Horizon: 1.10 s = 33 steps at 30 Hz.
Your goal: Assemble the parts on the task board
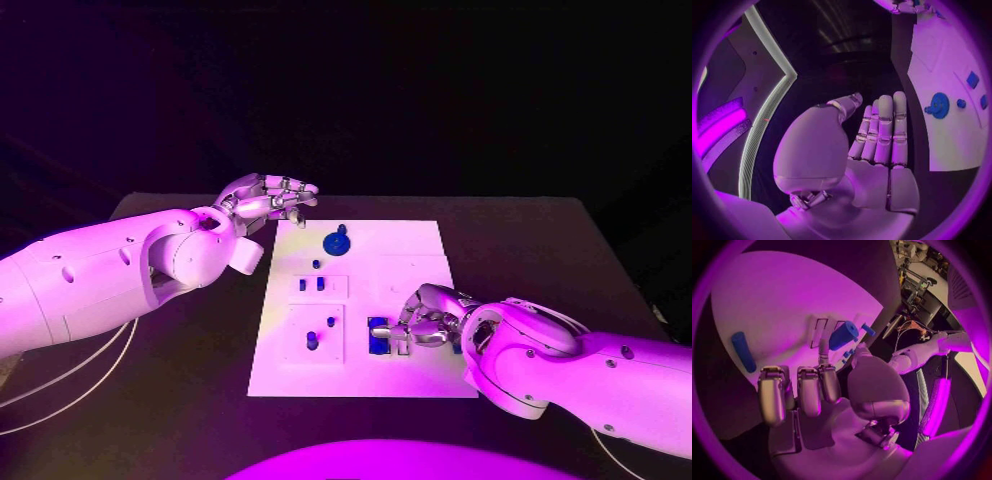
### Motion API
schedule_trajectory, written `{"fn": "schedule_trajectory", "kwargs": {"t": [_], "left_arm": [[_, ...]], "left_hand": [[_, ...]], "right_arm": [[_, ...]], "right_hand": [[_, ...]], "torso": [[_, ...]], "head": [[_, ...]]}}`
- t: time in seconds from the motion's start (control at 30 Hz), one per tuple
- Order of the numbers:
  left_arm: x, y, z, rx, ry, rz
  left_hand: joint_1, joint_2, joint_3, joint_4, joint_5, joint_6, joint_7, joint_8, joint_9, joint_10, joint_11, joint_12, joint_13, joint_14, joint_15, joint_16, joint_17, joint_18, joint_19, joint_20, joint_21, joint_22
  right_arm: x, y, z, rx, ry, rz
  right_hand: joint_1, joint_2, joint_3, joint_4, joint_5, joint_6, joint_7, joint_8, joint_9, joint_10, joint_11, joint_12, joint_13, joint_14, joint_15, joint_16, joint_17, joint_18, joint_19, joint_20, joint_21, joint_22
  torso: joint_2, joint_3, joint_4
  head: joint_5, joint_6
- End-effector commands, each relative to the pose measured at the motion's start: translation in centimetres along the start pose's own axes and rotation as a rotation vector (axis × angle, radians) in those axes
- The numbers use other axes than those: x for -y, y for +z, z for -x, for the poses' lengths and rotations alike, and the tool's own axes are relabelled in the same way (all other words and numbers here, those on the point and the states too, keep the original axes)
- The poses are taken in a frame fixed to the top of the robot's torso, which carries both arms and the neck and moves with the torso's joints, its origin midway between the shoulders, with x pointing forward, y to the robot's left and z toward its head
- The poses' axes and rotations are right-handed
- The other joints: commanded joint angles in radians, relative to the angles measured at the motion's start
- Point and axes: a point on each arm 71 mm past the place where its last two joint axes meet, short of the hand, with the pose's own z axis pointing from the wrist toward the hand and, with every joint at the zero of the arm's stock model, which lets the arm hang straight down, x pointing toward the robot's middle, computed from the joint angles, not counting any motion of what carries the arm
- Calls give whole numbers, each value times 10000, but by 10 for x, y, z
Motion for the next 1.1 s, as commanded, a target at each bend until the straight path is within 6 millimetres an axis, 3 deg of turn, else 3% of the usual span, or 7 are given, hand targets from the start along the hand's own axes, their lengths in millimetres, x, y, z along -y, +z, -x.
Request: {"fn": "schedule_trajectory", "kwargs": {"t": [0.03,0.07,0.2,0.43,0.63,0.83,1.1], "left_arm": [[1,0,-1,-103,-105,-39],[1,0,-1,-96,-103,-35],[1,0,-1,-89,-101,-26],[1,0,-1,-117,-107,-11],[1,0,-1,-129,-110,5],[0,0,-2,-168,-111,33],[0,1,-3,-206,-105,64]], "left_hand": [[-73,15,12,68,24,-38,-7,32,-13,-77,-8,63,1,-51,35,-3,-16,147,86,-14,-35,-17],[-73,15,12,68,24,-38,-7,32,-13,-77,-8,63,1,-51,35,-3,-16,147,86,-14,-35,-17],[-73,15,12,68,24,-38,-7,32,-13,-77,-8,63,1,-51,35,-3,-16,147,86,-14,-35,-17],[-73,15,12,68,24,-38,-7,32,-13,-77,-8,63,1,-51,35,-3,-16,147,86,-14,-35,-17],[-73,15,12,68,24,-38,-7,32,-13,-77,-8,63,1,-51,35,-3,-16,147,86,-14,-35,-17],[-62,33,26,82,22,-46,-6,40,-15,-93,-9,82,-1,-53,32,1,-17,149,101,-15,-59,-36],[-95,75,34,134,23,-55,0,45,-18,-112,-2,94,-4,-55,39,5,-18,147,112,-11,-83,-54]], "right_arm": [[-2,-6,-2,-255,28,500],[-2,-7,-2,-301,37,546],[-2,-12,-2,-456,42,658],[2,-10,-2,-517,1,562],[2,-6,-2,-452,20,479],[3,0,-3,-438,-13,352],[6,5,-4,-438,-53,226]], "right_hand": [[258,45,-4,-5,133,-58,-5,52,17,131,-49,13,1428,839,-33,25,1569,-174,887,-43,18,2472],[533,99,-44,2,288,-54,-14,57,18,143,-48,25,1445,843,-39,31,1588,-178,894,-42,42,2478],[1556,-147,-217,-51,769,-44,-23,54,8,161,-67,26,1468,849,-45,42,1621,-186,904,-56,81,2488],[2273,-93,-142,-63,864,-37,-28,22,-24,174,-73,27,1485,851,-53,45,1636,-193,914,-62,115,2497],[2341,-41,-112,-41,895,-27,-29,18,-32,191,-74,52,1507,854,-55,51,1653,-193,915,-63,118,2498],[2402,178,-50,-26,981,-4,-36,7,-49,217,-82,86,1538,857,-59,55,1663,-195,917,-67,125,2500],[2456,226,-32,-42,1022,-4,-39,-1,-57,216,-85,83,1538,854,-61,49,1648,-189,909,-68,99,2493]], "torso": [[-3,-6,-9],[-4,-9,-12],[-1,-7,-10],[-2,1,3],[13,-2,5],[24,-8,21],[13,-9,-15]], "head": [[16,-22],[17,-29],[-8,-16],[9,-16],[-3,-2],[-12,-24],[12,-71]]}}
